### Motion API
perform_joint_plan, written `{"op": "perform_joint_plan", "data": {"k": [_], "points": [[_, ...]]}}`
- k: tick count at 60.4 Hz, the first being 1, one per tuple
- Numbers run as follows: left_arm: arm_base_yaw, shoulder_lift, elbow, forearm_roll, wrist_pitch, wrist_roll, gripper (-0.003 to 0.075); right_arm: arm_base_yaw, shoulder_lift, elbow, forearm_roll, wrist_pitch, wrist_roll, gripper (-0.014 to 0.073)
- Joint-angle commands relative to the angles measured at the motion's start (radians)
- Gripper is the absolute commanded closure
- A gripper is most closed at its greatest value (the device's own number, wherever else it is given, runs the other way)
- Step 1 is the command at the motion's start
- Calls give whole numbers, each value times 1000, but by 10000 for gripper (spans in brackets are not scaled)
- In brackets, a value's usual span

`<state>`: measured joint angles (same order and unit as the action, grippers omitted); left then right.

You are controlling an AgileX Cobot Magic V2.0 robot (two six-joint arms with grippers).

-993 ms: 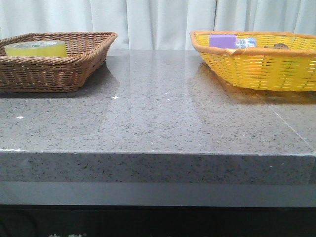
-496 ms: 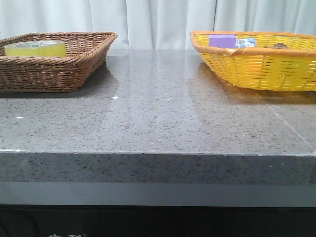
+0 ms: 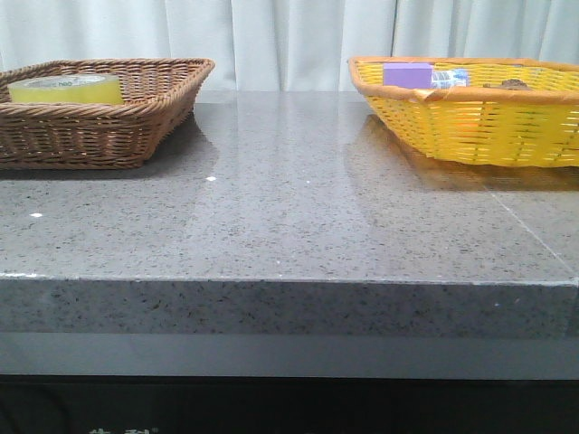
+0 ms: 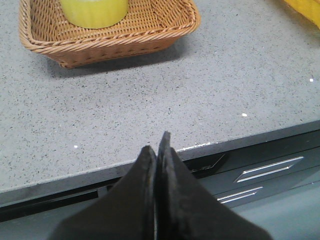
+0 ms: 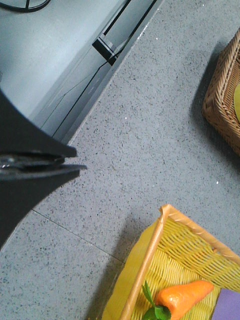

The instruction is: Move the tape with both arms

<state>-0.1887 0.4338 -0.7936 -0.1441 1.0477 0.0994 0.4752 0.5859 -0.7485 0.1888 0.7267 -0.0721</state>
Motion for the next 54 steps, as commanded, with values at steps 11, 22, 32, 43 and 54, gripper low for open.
{"op": "perform_joint_plan", "data": {"k": [11,22,32,43,54], "points": [[4,-51,25,71,-152,19,740,-7,0,-23,14,-61,-2,664],[35,-168,203,114,-429,19,740,-7,0,-23,14,-61,-2,664],[45,-281,432,98,-724,19,740,-7,0,-23,14,-61,-2,664],[64,-379,654,85,-976,19,740,-7,0,-23,14,-61,-2,664],[99,-459,791,-7,-1063,19,740,-7,0,-23,14,-61,-2,664]]}}
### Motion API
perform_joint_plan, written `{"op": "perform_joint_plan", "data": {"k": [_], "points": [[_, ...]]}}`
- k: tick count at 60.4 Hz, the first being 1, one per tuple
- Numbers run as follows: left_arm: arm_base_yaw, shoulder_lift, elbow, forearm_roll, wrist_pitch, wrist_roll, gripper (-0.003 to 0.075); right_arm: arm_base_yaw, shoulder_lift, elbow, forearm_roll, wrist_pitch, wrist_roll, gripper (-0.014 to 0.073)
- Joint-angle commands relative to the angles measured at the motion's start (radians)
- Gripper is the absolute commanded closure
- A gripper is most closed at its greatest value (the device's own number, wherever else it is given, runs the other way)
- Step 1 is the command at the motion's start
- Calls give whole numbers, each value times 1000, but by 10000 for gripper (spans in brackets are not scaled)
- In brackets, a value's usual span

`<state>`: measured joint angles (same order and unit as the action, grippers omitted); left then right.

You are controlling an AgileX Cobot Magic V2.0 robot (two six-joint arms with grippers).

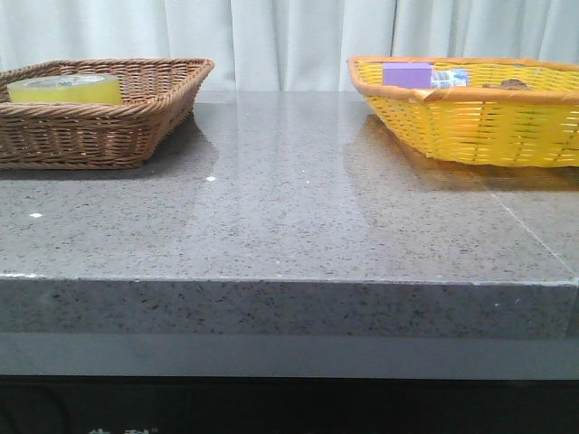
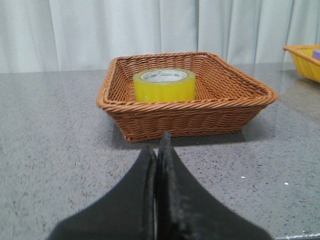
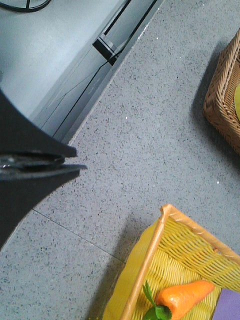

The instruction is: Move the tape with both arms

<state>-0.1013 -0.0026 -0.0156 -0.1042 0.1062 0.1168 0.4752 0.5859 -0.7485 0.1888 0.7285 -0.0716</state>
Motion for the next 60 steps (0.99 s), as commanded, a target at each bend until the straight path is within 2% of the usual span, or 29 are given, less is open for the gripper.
{"op": "perform_joint_plan", "data": {"k": [1,6,9,48,56,60], "points": [[14,-25,25,-56,-128,1,740,-7,0,-23,14,-63,-3,664],[15,-23,65,-73,-156,1,740,-7,0,-23,14,-63,-3,664],[15,-23,63,-73,-124,1,740,-7,2,-23,14,-63,-3,664],[15,-21,63,-83,-132,-1,740,-7,2,-23,14,-63,-3,664],[15,-21,63,66,-127,-132,740,-7,2,-23,14,-63,-3,664],[15,-21,63,78,-127,-139,740,-7,2,-23,14,-63,-3,664]]}}
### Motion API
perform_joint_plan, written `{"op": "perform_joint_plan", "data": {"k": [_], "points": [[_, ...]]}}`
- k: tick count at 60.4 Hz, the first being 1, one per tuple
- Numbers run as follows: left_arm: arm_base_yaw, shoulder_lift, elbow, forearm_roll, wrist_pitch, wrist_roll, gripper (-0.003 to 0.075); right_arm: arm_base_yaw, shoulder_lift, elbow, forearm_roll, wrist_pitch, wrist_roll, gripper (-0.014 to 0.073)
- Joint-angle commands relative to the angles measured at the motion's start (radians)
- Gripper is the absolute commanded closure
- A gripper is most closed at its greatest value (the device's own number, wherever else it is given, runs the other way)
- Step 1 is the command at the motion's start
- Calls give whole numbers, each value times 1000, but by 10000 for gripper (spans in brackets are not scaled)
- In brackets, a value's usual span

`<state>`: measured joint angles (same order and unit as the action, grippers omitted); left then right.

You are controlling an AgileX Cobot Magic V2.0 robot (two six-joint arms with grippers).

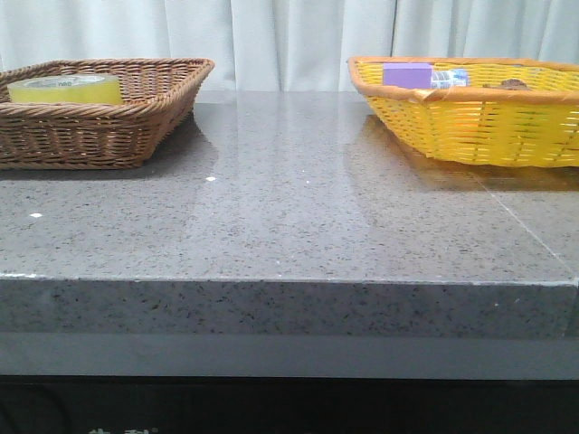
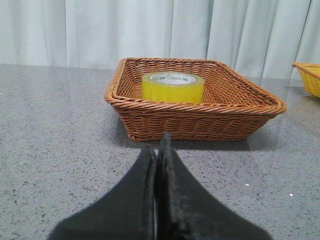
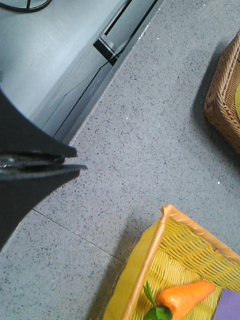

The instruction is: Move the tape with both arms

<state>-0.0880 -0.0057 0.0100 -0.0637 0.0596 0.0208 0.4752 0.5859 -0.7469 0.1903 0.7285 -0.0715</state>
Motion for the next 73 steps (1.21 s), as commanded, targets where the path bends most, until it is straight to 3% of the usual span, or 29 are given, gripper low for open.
{"op": "perform_joint_plan", "data": {"k": [1,25,34,73], "points": [[2,-18,38,33,-80,-43,740,-7,2,-25,13,-63,-3,664],[2,-18,38,10,-82,-21,740,-7,2,-25,13,-63,-3,664],[2,-20,38,-77,-80,81,740,-7,2,-25,13,-63,-3,664],[2,-20,38,-33,-80,39,740,-7,2,-25,13,-63,-3,664]]}}
